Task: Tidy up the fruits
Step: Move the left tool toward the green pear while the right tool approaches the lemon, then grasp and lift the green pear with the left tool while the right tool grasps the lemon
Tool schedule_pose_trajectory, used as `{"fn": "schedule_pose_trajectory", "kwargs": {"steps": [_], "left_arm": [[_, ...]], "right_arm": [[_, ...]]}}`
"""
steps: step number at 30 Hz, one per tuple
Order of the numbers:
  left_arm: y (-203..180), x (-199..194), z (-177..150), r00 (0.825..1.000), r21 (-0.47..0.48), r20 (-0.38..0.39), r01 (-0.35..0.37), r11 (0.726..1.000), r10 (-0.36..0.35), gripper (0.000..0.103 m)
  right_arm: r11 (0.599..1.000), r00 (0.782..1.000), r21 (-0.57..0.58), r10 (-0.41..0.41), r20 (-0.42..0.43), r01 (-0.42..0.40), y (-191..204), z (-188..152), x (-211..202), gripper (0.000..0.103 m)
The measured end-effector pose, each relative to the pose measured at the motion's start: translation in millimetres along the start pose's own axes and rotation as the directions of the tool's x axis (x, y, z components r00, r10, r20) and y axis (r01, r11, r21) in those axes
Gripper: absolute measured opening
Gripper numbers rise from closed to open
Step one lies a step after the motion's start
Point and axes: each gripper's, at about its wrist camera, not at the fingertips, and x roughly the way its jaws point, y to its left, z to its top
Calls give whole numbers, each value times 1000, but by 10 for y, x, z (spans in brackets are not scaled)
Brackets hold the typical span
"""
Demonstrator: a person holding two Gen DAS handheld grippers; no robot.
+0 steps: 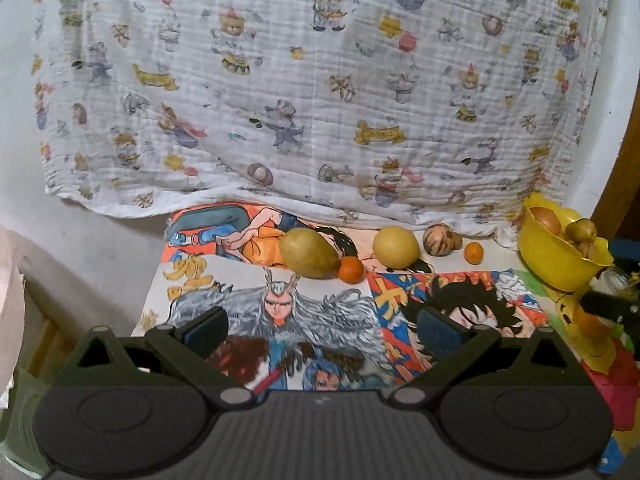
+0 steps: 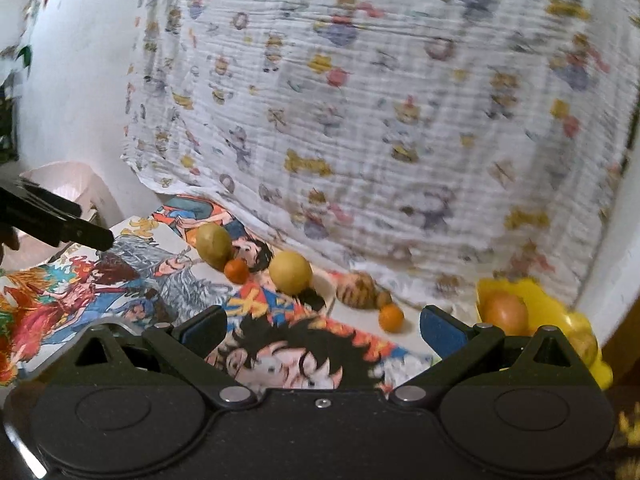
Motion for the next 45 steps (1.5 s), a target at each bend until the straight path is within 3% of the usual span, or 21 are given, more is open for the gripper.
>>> {"fn": "schedule_pose_trajectory", "kwargs": {"steps": [9, 13, 22, 26, 35, 45], "left_arm": [[266, 565, 185, 999, 94, -24, 25, 995, -23, 102], [365, 865, 231, 998, 138, -30, 57, 989, -53, 102], [463, 1423, 294, 993, 291, -39, 116, 950, -109, 102], [483, 1599, 306, 988, 379, -67, 155, 912, -140, 102], [426, 1793, 357, 975, 578, -86, 216, 787, -204, 98], [385, 1946, 405, 955, 680, -155, 289, 674, -254, 88]], "right_arm": [[986, 994, -130, 97, -40, -101, 138, 281, 662, 102], [979, 986, -130, 148, -84, -158, 135, 322, 1115, 102], [975, 976, -156, 127, -179, -156, 189, 206, 1986, 90], [972, 975, -182, 116, -188, -150, 238, 166, 2171, 84], [973, 969, -174, 108, -223, -149, 257, 171, 2471, 72], [974, 959, -140, 142, -246, -180, 299, 210, 2685, 61]]}}
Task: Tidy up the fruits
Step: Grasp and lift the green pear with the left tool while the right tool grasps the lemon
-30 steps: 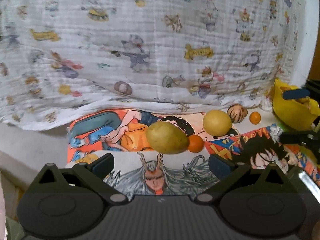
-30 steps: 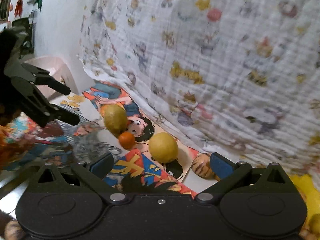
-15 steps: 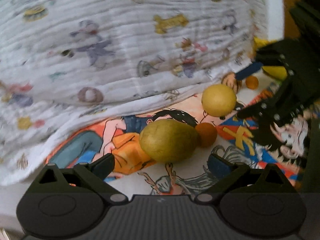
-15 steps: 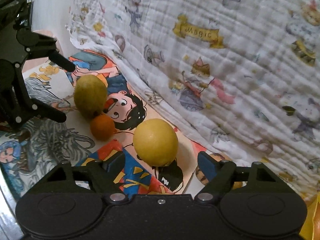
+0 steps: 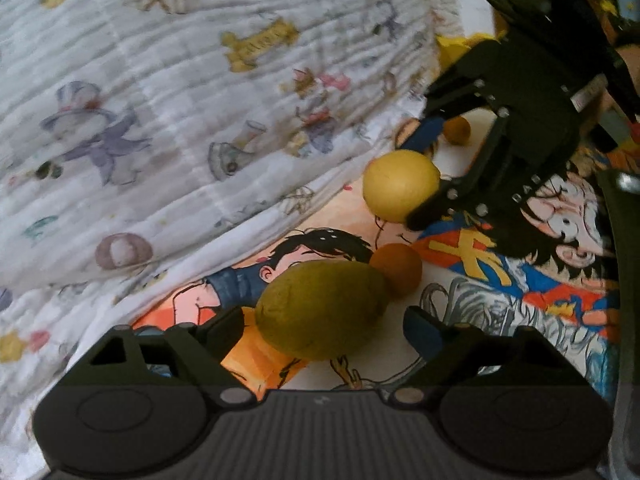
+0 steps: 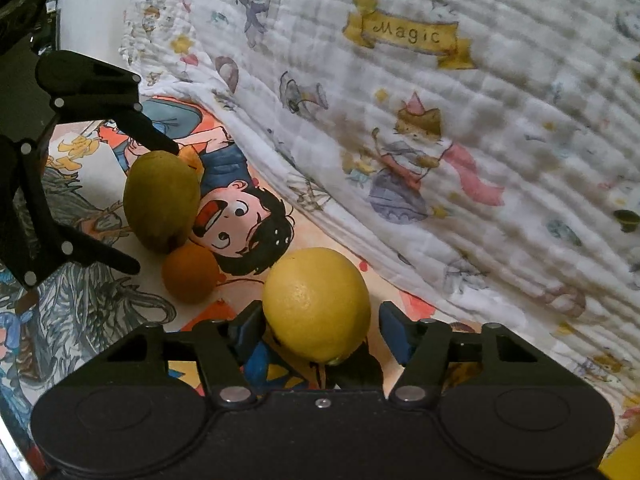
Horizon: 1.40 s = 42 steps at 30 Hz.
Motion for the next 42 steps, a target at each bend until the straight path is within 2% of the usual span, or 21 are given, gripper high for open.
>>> {"fn": "schedule_pose_trajectory", "kwargs": {"steps": [3, 9, 13, 18, 23, 29, 33, 38, 42], "left_arm": [[11, 48, -3, 1000, 32, -15, 11, 999, -11, 83], [38, 114, 34, 1000, 56, -2, 26, 998, -26, 80], [51, 146, 47, 999, 42, 10, 39, 998, -39, 75], [44, 134, 45, 1000, 22, 10, 21, 1000, -22, 72], [-34, 89, 32, 999, 6, 2, -33, 999, 33, 72], [-79, -6, -24, 998, -78, -17, -67, 995, 65, 72], [-116, -105, -35, 995, -170, -30, -104, 980, 100, 72], [-207, -365, 6, 994, -275, -19, -105, 956, 103, 72], [-395, -609, 75, 993, -298, 4, -111, 948, 117, 72]], "right_arm": [[1000, 1000, 2, 12, -2, -12, -3, 13, 48, 58], [999, 1000, 43, 20, -2, -20, -53, 38, 112, 58], [997, 1000, 72, 22, 1, -22, -77, 43, 122, 58], [994, 1000, 107, 2, 14, -4, -77, 15, 99, 57], [993, 999, 114, -34, 43, 29, -14, -29, 58, 57], [991, 995, 130, -47, 91, 35, 14, -50, -70, 57], [991, 993, 133, -37, 109, 22, 56, -66, -221, 57], [990, 992, 139, -30, 126, 12, 76, -129, -473, 57], [990, 989, 143, -30, 142, 9, 99, -207, -718, 57]]}}
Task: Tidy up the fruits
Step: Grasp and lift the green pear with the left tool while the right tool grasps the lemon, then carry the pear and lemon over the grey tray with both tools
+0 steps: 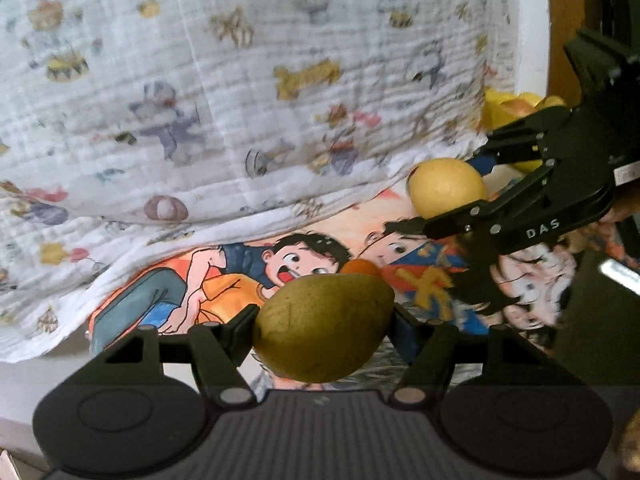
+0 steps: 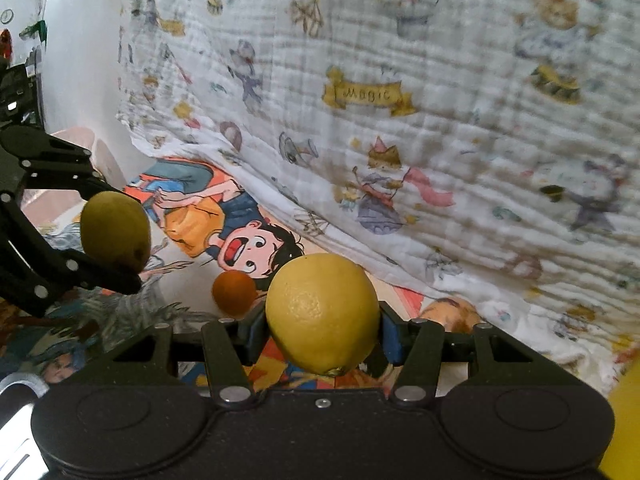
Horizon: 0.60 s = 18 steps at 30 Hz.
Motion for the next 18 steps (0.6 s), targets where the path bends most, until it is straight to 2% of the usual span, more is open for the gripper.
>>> {"fn": "schedule_pose_trajectory", "kwargs": {"steps": [11, 18], "left_arm": [[-527, -696, -63, 996, -89, 94, -2, 996, 11, 72], [-754, -936, -232, 995, -149, 101, 3, 989, 12, 72]], "right_arm": [[1000, 997, -1, 6, 75, -6, 65, -191, -865, 57], [1000, 996, -18, 1, 90, 1, 107, -440, -1337, 57]]}}
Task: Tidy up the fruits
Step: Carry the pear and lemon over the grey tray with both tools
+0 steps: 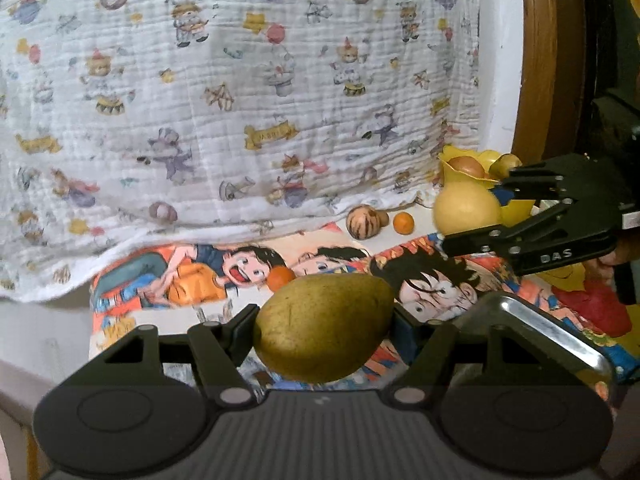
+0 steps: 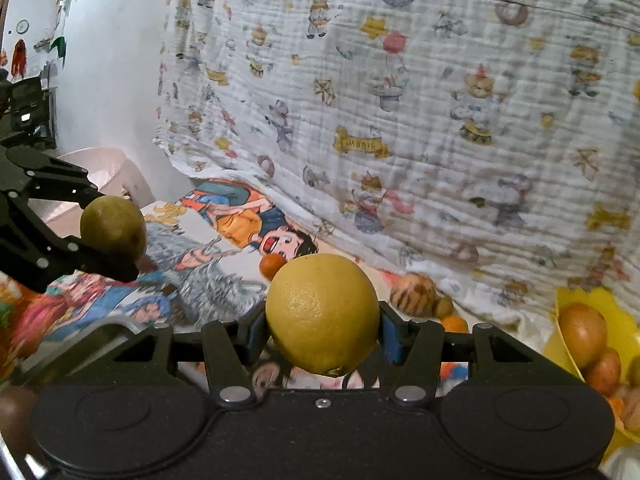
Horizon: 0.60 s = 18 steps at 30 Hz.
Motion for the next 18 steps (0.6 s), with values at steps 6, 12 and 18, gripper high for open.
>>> {"fn": "schedule_pose_trajectory", "kwargs": {"steps": [6, 12, 18], "left_arm": [[-123, -172, -179, 1000, -42, -7, -5, 999, 5, 72], [-280, -283, -311, 1000, -91, -5, 8, 996, -9, 72], [-473, -253, -339, 999, -108, -13, 29, 994, -30, 72]], "right_arm": [[1000, 1000, -11, 2, -8, -2, 72, -270, -307, 57], [1000, 1000, 11, 14, -26, -13, 133, -536, -500, 57], [999, 998, 24, 33, -45, -32, 179, -706, -587, 57]]}}
